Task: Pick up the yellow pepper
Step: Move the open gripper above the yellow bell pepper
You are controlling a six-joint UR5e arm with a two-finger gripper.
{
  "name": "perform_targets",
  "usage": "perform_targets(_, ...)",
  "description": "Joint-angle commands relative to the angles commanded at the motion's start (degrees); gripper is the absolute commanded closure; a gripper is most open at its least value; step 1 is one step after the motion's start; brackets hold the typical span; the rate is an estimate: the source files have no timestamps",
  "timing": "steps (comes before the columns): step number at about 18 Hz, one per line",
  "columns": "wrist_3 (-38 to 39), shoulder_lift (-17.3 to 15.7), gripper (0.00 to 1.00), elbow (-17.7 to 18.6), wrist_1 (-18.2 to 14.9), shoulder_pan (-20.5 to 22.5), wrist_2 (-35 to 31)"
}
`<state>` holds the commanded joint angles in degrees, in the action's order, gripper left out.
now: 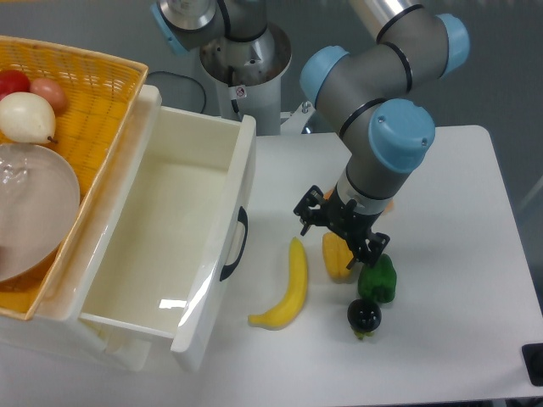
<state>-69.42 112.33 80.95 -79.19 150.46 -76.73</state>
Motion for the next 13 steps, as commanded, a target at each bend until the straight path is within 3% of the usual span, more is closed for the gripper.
perform_targets(5, -1.2, -1.0, 0.00, 2.3, 0.3, -0.2, -0.3)
perform_targets(9, 6.8, -2.9, 0.00, 7.2, 6.3, 0.4, -1.1)
perform_targets(13, 9.7, -2.8, 0.00, 8.4, 6.6, 1.0, -4.4)
